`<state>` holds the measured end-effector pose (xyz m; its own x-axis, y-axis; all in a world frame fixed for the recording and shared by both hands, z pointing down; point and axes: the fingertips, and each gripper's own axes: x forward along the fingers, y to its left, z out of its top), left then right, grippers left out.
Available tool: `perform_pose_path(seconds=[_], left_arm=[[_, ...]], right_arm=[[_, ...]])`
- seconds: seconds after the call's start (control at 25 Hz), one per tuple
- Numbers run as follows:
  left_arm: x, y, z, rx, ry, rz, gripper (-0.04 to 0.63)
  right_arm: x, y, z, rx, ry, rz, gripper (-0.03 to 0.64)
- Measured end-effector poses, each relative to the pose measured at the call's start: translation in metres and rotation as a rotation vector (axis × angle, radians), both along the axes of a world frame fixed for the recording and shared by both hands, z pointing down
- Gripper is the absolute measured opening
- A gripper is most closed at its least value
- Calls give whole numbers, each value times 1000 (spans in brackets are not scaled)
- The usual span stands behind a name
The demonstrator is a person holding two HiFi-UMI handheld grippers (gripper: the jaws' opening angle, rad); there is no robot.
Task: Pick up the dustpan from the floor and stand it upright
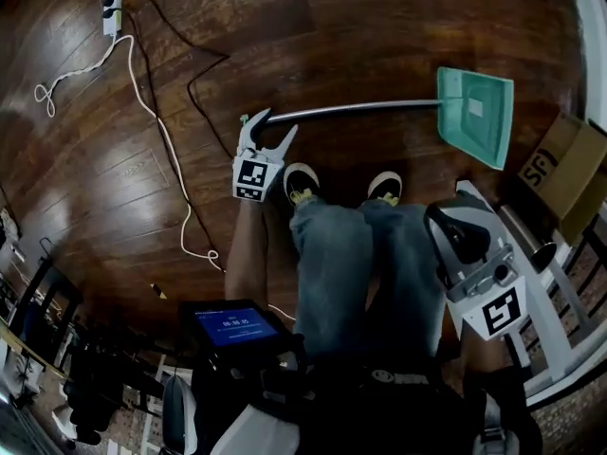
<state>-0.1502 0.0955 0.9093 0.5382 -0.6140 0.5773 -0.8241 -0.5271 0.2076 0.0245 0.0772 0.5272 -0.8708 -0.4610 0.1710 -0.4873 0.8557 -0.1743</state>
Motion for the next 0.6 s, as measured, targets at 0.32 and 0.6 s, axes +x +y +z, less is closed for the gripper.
perform_pose_path(seconds=[0.32,0.6], left_arm=[[-113,74,112,-339,-235,-270,274],[-116,67,134,-436,-257,-391,98]], right_arm=[[-17,-4,12,33,-41,-26,2],[-35,-4,17,43,-16,-64,2]])
